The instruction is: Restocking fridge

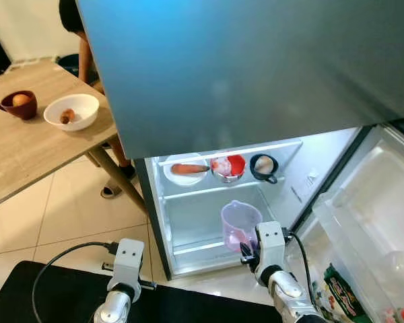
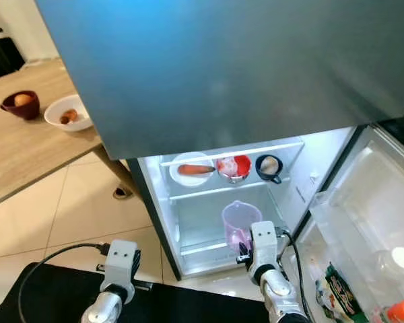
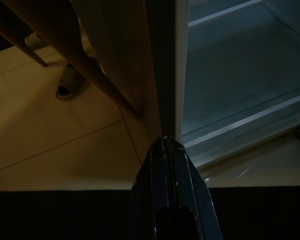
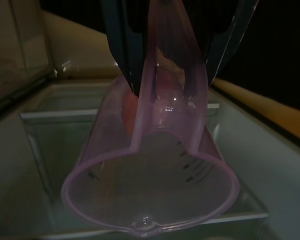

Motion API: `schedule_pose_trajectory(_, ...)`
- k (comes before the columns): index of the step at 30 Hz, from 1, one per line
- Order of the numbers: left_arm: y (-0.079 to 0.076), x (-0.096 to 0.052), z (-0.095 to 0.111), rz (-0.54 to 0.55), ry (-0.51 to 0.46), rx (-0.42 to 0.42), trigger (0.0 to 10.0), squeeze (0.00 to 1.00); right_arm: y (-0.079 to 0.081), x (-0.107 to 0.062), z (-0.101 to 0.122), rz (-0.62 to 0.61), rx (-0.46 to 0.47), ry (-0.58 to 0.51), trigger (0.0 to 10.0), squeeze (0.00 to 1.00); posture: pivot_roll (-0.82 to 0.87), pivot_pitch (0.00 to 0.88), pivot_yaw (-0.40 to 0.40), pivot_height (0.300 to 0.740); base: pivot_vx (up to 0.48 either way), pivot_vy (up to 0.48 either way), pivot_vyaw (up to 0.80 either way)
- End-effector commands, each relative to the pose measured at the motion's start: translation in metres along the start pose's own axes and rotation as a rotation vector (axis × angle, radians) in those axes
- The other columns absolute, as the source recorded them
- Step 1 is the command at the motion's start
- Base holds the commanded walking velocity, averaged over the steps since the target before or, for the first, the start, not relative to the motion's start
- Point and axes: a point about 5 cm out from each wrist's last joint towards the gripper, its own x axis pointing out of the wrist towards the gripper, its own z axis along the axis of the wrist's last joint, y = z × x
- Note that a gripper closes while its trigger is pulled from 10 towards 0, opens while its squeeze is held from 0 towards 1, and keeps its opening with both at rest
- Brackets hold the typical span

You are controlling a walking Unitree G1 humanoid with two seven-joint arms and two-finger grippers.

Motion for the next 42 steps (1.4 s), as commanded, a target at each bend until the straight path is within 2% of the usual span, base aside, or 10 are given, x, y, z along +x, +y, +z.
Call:
schedule_pose_trajectory(1, -0.001, -0.003, -0.004, 0.0, 0.017, 0.005, 10.0, 0.0, 0.002, 0.001, 0.001, 0.003, 0.024, -0.01, 10.0, 0.0, -0.11, 0.087, -0.003, 0.74, 0.0, 0.0, 0.0)
schedule_pose_trajectory(5, 0.0, -0.003, -0.005, 0.003, 0.023, 0.003, 10.0, 0.0, 0.0, 0.001, 0.003, -0.009, -0.002, -0.021, 10.0, 0.0, -0.11, 0.085, -0.003, 0.74, 0.0, 0.0, 0.0)
schedule_pose_trajectory(6, -0.001, -0.003, -0.005, -0.001, 0.025, 0.004, 10.0, 0.0, 0.001, 0.001, 0.003, -0.004, -0.041, -0.019, 10.0, 0.0, -0.11, 0.083, -0.003, 0.74, 0.0, 0.0, 0.0)
schedule_pose_trajectory(15, -0.003, -0.004, -0.007, -0.013, 0.029, 0.002, 10.0, 0.0, -0.001, -0.002, -0.003, -0.013, -0.041, 0.002, 10.0, 0.0, -0.11, 0.076, -0.004, 0.74, 0.0, 0.0, 0.8)
schedule_pose_trajectory(16, -0.003, -0.004, -0.007, -0.016, 0.031, 0.0, 10.0, 0.0, -0.002, -0.003, -0.005, -0.023, -0.009, 0.003, 10.0, 0.0, -0.11, 0.076, -0.004, 0.74, 0.0, 0.0, 0.0)
schedule_pose_trajectory(22, -0.005, -0.004, -0.011, -0.042, 0.07, -0.005, 10.0, 0.0, -0.005, -0.005, -0.01, -0.05, -0.022, 0.036, 10.0, 0.0, -0.1, 0.075, -0.004, 0.74, 0.0, 0.0, 0.0)
schedule_pose_trajectory(33, -0.005, -0.005, -0.013, -0.045, 0.076, -0.035, 10.0, 0.0, -0.005, -0.007, -0.014, -0.048, -0.013, 0.048, 10.0, 0.0, -0.1, 0.078, 0.0, 0.74, 0.0, 0.0, 0.0)
schedule_pose_trajectory(42, -0.005, -0.005, -0.012, -0.043, 0.075, -0.047, 10.0, 0.0, -0.003, -0.006, -0.014, -0.043, -0.009, 0.051, 10.0, 0.0, -0.1, 0.079, 0.002, 0.74, -0.24, 0.0, 0.0)
